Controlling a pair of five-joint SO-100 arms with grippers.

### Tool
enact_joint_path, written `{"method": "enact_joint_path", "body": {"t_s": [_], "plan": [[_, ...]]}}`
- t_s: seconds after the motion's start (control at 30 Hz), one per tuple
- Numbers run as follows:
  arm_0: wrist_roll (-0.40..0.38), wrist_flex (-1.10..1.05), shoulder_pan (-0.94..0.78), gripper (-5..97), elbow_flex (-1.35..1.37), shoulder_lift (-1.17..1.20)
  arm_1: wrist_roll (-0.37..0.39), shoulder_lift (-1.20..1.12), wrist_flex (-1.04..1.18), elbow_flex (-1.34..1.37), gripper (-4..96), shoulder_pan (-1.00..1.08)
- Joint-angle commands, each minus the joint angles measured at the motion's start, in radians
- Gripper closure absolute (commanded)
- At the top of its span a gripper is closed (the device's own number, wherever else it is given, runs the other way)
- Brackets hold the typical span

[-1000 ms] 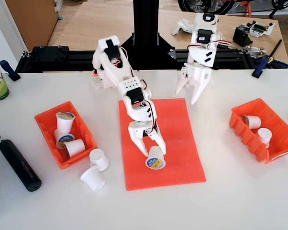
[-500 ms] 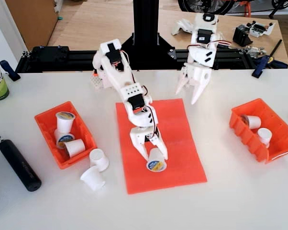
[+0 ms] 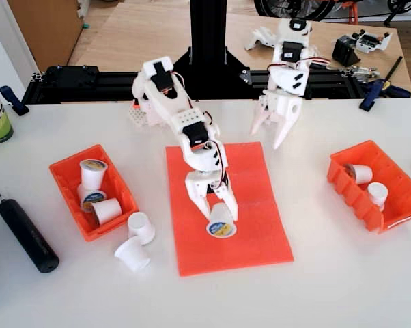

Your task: Sort the coffee pods, blue into left, red into right

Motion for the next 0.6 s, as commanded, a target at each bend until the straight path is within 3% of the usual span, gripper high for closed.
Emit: {"method": "enact_joint_path", "body": {"t_s": [0.0,0.23,0.4,0.57], "plan": [[-0.011,0.186,0.009,80,-0.144,0.026,0.003,0.018,0.005,-0.005,59.0,-0.006],[-0.183,0.727,0.144,79,-0.477,0.015,-0.005,0.018,0.0,-0.005,59.3,0.0],[-0.295,0.735,0.23,78,-0.387,0.117,-0.014,0.018,0.005,-0.005,59.2,0.012],[-0.529,0.733,0.356,79,-0.026,0.376,-0.041,0.018,0.005,-0.005,59.2,0.041]]}}
